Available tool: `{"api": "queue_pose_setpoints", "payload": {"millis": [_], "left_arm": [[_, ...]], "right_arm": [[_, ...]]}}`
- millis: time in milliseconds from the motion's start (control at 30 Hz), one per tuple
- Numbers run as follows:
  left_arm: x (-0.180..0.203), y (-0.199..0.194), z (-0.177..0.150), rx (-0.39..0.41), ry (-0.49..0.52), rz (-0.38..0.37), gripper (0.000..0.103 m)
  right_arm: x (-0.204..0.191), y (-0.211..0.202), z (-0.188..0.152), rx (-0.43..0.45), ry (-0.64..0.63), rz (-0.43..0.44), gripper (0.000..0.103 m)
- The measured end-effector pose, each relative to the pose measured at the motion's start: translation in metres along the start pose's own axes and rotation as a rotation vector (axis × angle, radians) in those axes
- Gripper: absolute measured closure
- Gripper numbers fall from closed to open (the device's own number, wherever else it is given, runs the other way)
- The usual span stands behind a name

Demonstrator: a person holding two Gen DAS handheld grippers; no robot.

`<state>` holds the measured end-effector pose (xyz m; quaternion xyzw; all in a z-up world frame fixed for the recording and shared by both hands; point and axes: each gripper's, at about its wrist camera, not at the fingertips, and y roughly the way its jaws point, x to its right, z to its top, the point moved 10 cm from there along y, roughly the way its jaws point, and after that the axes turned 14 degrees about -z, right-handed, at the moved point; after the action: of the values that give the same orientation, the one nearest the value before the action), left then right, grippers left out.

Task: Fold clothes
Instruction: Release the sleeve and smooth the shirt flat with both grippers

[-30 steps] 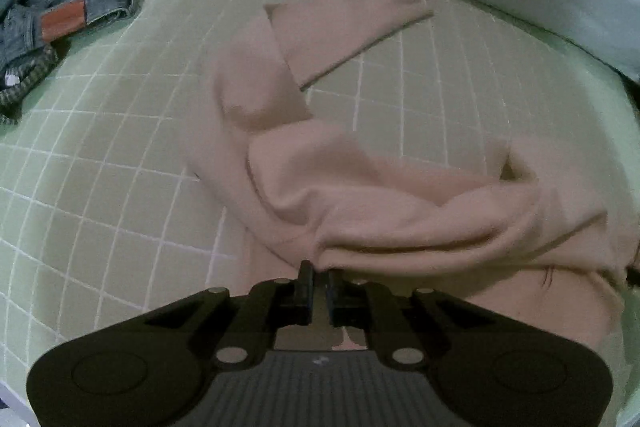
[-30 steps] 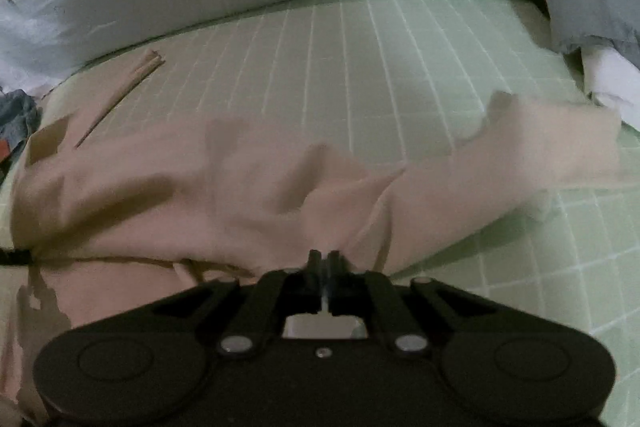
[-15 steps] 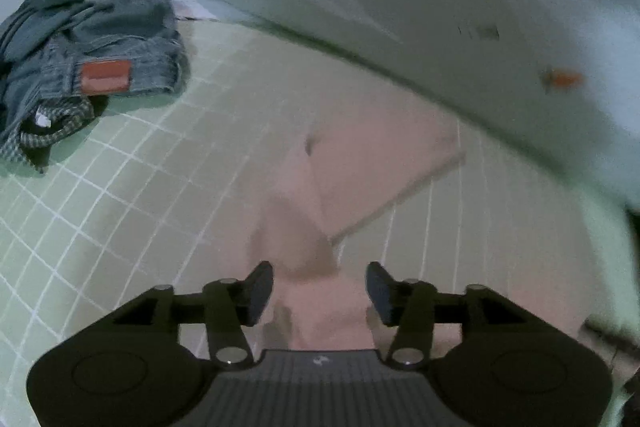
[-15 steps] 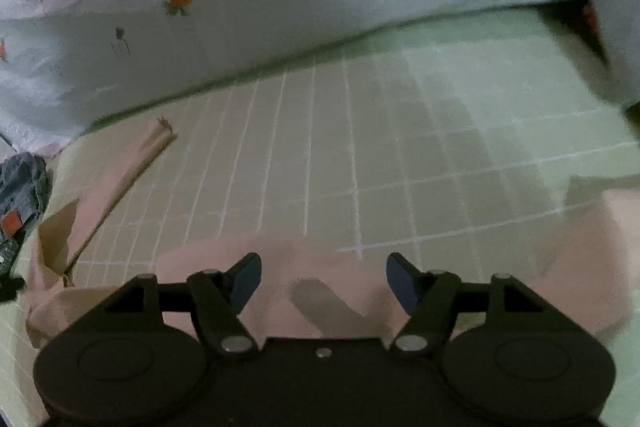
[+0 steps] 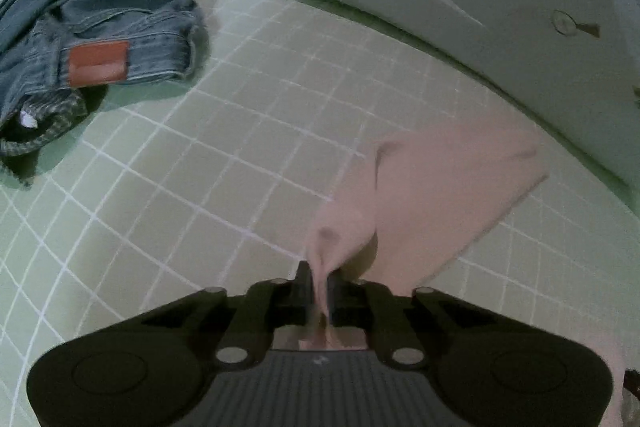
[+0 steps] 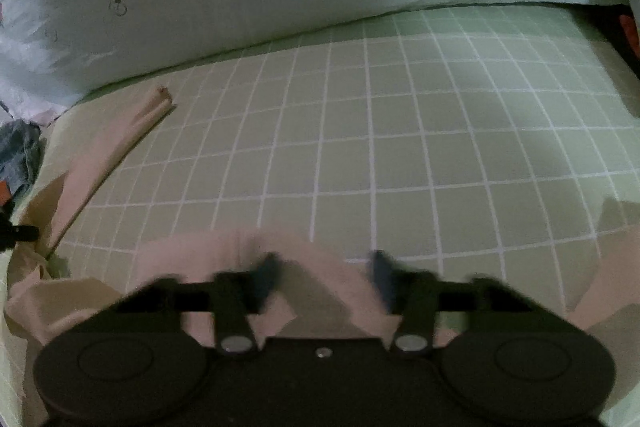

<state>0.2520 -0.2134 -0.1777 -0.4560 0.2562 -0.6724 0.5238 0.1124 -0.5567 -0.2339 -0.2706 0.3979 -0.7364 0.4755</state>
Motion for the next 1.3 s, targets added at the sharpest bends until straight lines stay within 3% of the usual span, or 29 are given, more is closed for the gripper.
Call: {"api": "queue_pose_setpoints", "payload": {"millis": [33, 67, 233, 300, 367, 433, 467, 500, 567, 633, 700, 900, 1067, 1167, 1200, 1267, 1300], "left_arm": [[-0.005, -0.004, 0.002, 0.018, -0.011, -0.007, 0.094], [-0.012, -0.011, 0.006, 0.043, -0.019, -0.001, 0.094], [-0.073, -0.063, 0.023, 0.189, -0.13, 0.129, 0.094], [-0.096, -0.073, 0.015, 0.193, -0.2, 0.16, 0.094], [-0.103, -0.074, 0.001, 0.151, -0.207, 0.162, 0.089], [-0.094, -0.078, -0.009, 0.133, -0.153, 0.165, 0.086], [-0.087, -0.08, -0.012, 0.131, -0.124, 0.166, 0.079], [-0.079, -0.082, -0.012, 0.136, -0.1, 0.161, 0.074], [-0.063, -0.086, -0.013, 0.146, -0.053, 0.151, 0.055], [-0.047, -0.089, -0.013, 0.156, -0.006, 0.142, 0.044], [-0.033, -0.089, -0.011, 0.161, 0.048, 0.137, 0.038], [0.002, -0.056, -0.001, 0.075, 0.197, 0.055, 0.038], [0.014, -0.014, 0.002, -0.03, 0.265, 0.059, 0.036], [0.018, 0.008, 0.0, -0.092, 0.252, 0.012, 0.037], [0.019, 0.013, -0.001, -0.105, 0.252, -0.002, 0.038], [0.024, 0.02, -0.003, -0.111, 0.276, -0.02, 0.058], [0.027, 0.021, -0.002, -0.104, 0.295, -0.018, 0.064]], "right_arm": [[0.0, 0.0, 0.0, 0.006, -0.018, -0.011, 0.099], [0.0, -0.001, -0.001, 0.015, -0.041, -0.026, 0.102], [0.009, -0.007, -0.011, 0.046, -0.064, -0.075, 0.103], [0.013, -0.01, -0.016, 0.05, -0.065, -0.081, 0.103], [0.014, -0.013, -0.02, 0.046, -0.055, -0.074, 0.103], [0.013, -0.014, -0.02, 0.04, -0.055, -0.08, 0.102], [0.013, -0.014, -0.02, 0.036, -0.056, -0.083, 0.102], [0.013, -0.014, -0.02, 0.034, -0.048, -0.084, 0.1], [0.013, -0.015, -0.017, 0.029, -0.025, -0.085, 0.093], [0.014, -0.016, -0.014, 0.037, -0.001, -0.088, 0.066], [0.013, -0.017, -0.009, 0.052, 0.024, -0.077, 0.053], [-0.011, -0.016, 0.011, 0.091, -0.019, 0.005, 0.031], [-0.034, 0.003, 0.018, 0.074, -0.084, 0.012, 0.029], [-0.042, 0.01, 0.018, 0.047, -0.084, 0.041, 0.03], [-0.044, 0.012, 0.019, 0.046, -0.089, 0.046, 0.031], [-0.048, 0.013, 0.021, 0.043, -0.111, 0.05, 0.041], [-0.051, 0.012, 0.022, 0.039, -0.129, 0.056, 0.063]]}}
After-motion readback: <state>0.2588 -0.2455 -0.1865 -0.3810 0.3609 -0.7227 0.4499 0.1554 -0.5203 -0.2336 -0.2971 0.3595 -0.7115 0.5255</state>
